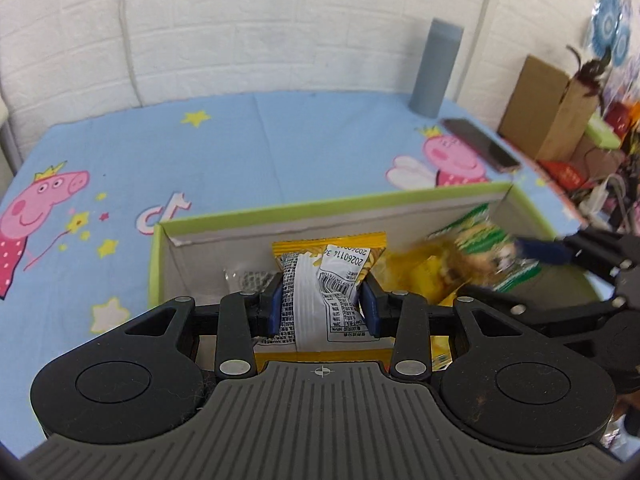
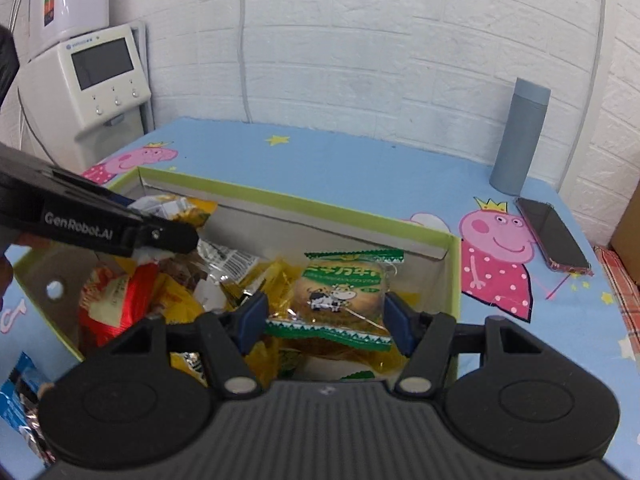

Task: Organize snacks
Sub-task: 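Carry the wafer packet and green cookie packet into the green box and open both tools, then move both tools back toward the remaining snacks on the table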

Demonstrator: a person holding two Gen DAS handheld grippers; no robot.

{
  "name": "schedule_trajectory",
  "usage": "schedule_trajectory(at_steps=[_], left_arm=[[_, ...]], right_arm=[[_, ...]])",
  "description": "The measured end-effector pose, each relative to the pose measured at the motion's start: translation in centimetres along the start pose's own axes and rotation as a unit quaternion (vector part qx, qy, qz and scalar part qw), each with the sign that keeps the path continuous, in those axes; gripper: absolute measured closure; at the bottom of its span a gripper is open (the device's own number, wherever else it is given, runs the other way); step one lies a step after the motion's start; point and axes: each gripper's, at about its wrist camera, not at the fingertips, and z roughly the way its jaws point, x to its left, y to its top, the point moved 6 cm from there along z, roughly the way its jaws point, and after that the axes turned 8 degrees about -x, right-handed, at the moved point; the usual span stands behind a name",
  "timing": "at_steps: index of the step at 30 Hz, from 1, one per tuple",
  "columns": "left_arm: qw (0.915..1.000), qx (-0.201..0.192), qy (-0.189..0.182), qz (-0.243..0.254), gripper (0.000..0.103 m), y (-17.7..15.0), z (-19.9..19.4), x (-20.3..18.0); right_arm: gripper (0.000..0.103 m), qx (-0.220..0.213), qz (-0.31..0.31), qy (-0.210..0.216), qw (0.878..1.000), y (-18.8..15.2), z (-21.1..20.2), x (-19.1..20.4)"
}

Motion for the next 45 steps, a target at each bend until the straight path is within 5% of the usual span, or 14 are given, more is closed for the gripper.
schedule_trajectory(at_steps=[4,7,12,16,25,28,35,41,45], left_arm=[[0.9999,-0.004,0.000,-0.010,0.074,-0.2,-0.1,0.4],[0.9997,-0.020,0.002,-0.013,0.057,0.6,-2.2,0.1],[0.9937,-0.111,-0.011,-0.010,0.035,1.8,-11.1,-1.3],[0.9889,-0.139,-0.048,-0.022,0.028,-2.0,-17.6,-2.8],[0.9939,-0.019,-0.076,-0.077,0.034,-19.4,-19.7,-6.1],[0.9923,0.006,-0.090,-0.084,0.038,-21.5,-19.8,-7.0],[0.9928,-0.038,-0.095,-0.062,0.032,-17.9,-20.7,-8.0],[0.9905,-0.008,-0.128,-0.050,0.036,-17.0,-17.5,-10.2],[0.9854,-0.026,-0.165,-0.033,0.035,-12.8,-15.4,-12.6]], right_arm=[[0.026,0.001,-0.007,0.002,1.000,0.1,0.0,0.3],[0.008,-0.008,-0.003,-0.001,1.000,0.5,-1.0,0.5],[0.003,-0.078,-0.001,-0.015,0.997,2.0,-8.2,0.7],[0.001,-0.099,0.016,-0.014,0.995,-1.1,-14.9,1.7],[0.001,-0.018,0.124,-0.004,0.992,-16.5,-22.5,6.4],[0.001,0.002,0.136,0.015,0.991,-18.6,-23.4,7.8],[0.001,-0.036,0.111,0.004,0.993,-16.0,-24.0,6.7],[0.001,-0.033,0.153,-0.018,0.988,-16.3,-22.9,2.9],[0.001,-0.039,0.162,-0.027,0.986,-15.4,-22.1,0.3]])
